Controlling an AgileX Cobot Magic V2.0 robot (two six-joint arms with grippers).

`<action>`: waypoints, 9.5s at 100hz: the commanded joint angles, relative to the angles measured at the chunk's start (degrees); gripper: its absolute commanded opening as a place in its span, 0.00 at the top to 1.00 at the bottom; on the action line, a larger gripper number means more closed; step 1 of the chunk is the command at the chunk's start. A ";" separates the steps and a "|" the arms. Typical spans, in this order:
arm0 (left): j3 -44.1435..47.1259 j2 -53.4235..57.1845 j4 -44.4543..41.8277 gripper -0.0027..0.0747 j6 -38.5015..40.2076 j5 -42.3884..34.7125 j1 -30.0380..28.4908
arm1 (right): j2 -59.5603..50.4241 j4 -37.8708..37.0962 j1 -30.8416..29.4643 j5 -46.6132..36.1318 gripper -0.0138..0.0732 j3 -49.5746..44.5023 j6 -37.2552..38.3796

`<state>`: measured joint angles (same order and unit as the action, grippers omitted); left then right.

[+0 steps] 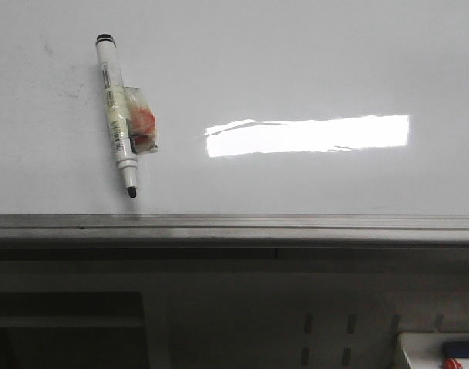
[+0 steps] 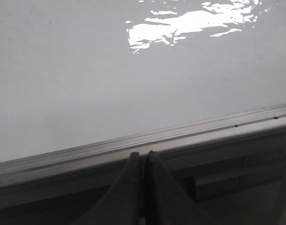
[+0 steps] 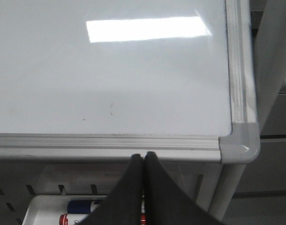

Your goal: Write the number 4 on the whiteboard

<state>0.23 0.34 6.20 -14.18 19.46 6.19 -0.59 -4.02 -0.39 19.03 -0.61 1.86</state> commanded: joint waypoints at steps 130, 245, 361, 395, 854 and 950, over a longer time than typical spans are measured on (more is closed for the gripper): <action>1.92 1.32 59.88 0.99 0.55 -18.02 0.09 | -0.80 10.16 -0.36 -30.30 0.91 -1.37 12.75; -30.86 -50.89 62.24 0.52 -27.15 14.12 10.36 | 22.46 20.65 11.05 4.28 0.44 29.46 -1.05; -35.99 -72.47 65.74 0.99 -25.51 -9.18 26.56 | 23.43 20.65 11.42 2.88 0.44 32.36 -4.80; -38.51 -58.56 44.87 0.99 -44.79 5.71 32.24 | 33.24 33.36 20.22 14.44 0.44 47.50 -33.65; -18.48 -25.07 48.65 0.99 -31.34 -20.18 38.83 | 71.72 47.32 43.48 -20.26 0.91 37.51 -50.90; -18.59 -25.07 48.69 0.99 -31.34 -20.25 38.83 | 59.64 47.59 21.35 -11.16 0.91 33.28 -50.90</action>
<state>-16.75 -24.62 54.33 -46.06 2.09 44.78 59.10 45.46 25.12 14.79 32.47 -48.55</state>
